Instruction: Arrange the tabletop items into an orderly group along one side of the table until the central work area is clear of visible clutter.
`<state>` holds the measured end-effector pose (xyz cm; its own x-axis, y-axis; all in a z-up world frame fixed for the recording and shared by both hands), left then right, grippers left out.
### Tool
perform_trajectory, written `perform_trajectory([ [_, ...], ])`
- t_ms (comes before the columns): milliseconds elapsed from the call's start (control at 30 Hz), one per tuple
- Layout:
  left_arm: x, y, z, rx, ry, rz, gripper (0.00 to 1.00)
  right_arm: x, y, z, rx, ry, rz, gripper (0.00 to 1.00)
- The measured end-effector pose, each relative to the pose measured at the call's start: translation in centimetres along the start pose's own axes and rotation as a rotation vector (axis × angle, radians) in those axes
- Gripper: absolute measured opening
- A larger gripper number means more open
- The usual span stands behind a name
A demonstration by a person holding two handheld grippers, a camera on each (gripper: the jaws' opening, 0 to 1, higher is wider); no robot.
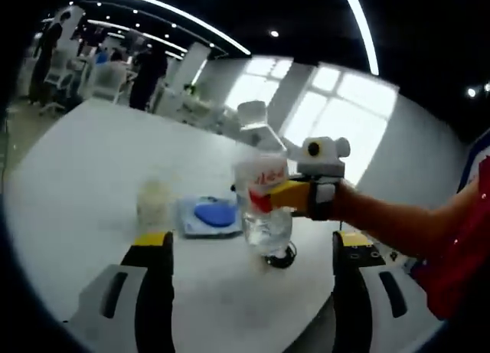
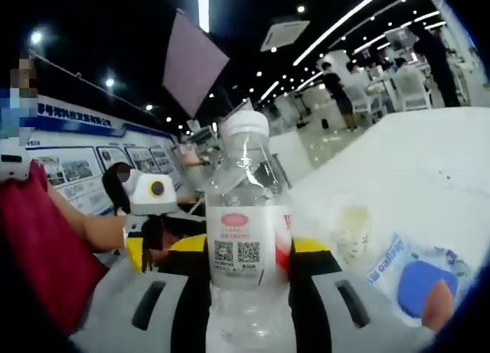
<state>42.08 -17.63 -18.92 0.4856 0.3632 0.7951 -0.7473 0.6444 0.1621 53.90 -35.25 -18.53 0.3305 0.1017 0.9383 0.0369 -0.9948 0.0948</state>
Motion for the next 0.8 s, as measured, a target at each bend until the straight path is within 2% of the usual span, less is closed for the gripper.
perform_trajectory([
  [67,0.3,0.1,0.2,-0.030,-0.014,0.009,0.81,0.7,-0.7,-0.9,0.029,0.002,0.028,0.38],
  [100,0.6,0.3,0.5,-0.069,-0.010,0.020,0.80,1.1,-1.1,-1.4,0.047,0.006,0.040,0.38],
  [167,1.1,0.6,0.7,-0.109,-0.005,0.035,0.79,1.8,-1.9,-2.4,0.070,0.012,0.059,0.38],
  [333,2.0,1.4,0.9,-0.162,-0.020,0.056,0.75,3.3,-3.7,-4.5,0.145,0.012,0.100,0.38],
  [433,2.6,2.1,1.1,-0.198,-0.041,0.058,0.68,4.0,-4.7,-5.7,0.185,0.010,0.121,0.38],
  [600,3.4,3.0,1.0,-0.214,-0.068,0.067,0.63,4.7,-6.4,-7.2,0.221,0.041,0.115,0.38],
  [800,4.1,4.4,0.8,-0.232,-0.079,0.080,0.60,5.1,-7.5,-7.8,0.250,0.056,0.127,0.38],
])
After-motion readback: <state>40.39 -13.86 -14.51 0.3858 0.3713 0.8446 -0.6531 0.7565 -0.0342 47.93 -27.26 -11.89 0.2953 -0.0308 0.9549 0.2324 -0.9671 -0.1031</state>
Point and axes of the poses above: the point that each gripper's makers call its tool centre point, and the gripper's own axes: y roughly backward along the fingers, z roughly to its right, x roughly out of its top, the point moved 10 cm from there along y, roughly backward along the fingers, and after that the axes turned 7 degrees about y, right-handed, at the moved point
